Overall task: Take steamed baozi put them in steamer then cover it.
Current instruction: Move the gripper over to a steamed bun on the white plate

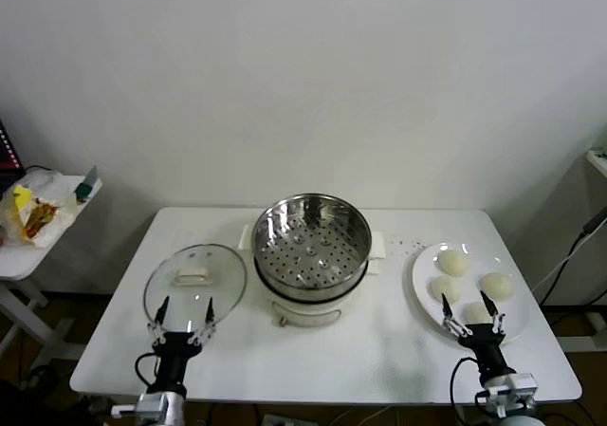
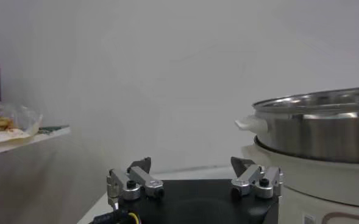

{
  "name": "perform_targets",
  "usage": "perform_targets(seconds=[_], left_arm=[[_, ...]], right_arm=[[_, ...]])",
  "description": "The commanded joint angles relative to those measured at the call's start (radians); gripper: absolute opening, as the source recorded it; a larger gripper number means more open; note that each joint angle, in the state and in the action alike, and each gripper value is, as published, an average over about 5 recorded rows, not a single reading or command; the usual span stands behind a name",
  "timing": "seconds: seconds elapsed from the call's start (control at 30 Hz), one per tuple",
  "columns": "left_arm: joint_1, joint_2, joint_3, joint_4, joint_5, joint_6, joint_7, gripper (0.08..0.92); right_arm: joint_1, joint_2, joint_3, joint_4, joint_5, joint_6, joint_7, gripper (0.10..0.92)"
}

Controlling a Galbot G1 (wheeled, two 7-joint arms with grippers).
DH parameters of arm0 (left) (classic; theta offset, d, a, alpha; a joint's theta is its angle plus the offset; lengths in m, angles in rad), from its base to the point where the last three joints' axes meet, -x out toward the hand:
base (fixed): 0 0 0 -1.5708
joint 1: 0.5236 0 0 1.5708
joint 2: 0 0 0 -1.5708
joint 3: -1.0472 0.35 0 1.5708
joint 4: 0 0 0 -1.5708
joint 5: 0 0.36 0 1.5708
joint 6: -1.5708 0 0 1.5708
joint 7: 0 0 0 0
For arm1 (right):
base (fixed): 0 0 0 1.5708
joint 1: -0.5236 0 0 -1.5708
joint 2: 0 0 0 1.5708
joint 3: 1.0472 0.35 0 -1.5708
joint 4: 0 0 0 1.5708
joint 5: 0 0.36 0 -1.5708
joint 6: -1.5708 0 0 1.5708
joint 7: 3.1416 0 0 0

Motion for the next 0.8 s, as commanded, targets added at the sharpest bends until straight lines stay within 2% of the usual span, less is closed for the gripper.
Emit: perform_targets(seconds=[0.03, 0.23, 0.43, 0.63, 0.8], left_arm=[[-0.003, 0.008, 0.000, -0.005, 0.000, -0.007, 0.013, 0.823], [-0.017, 0.027, -0.003, 0.005, -0.001, -0.009, 0.017, 0.823], [-0.020, 0.039, 0.001, 0.003, -0.002, -0.012, 0.023, 0.823], [-0.019, 0.048, 0.007, 0.013, -0.002, -0.018, 0.025, 0.823], [-0.026, 0.048, 0.006, 0.020, -0.001, -0.016, 0.023, 0.823]], right_arm=[[0.076, -0.168, 0.018, 0.022, -0.084, -0.195, -0.125, 0.823], [0.163, -0.533, -0.026, -0.050, -0.141, -0.355, -0.423, 0.823], [0.325, -0.820, -0.147, -0.226, -0.241, -0.328, -0.682, 0.823], [0.736, -0.921, -0.492, -0.415, -0.362, -0.180, -0.886, 0.823], [1.173, -0.838, -0.883, -0.544, -0.452, -0.117, -1.006, 0.823]])
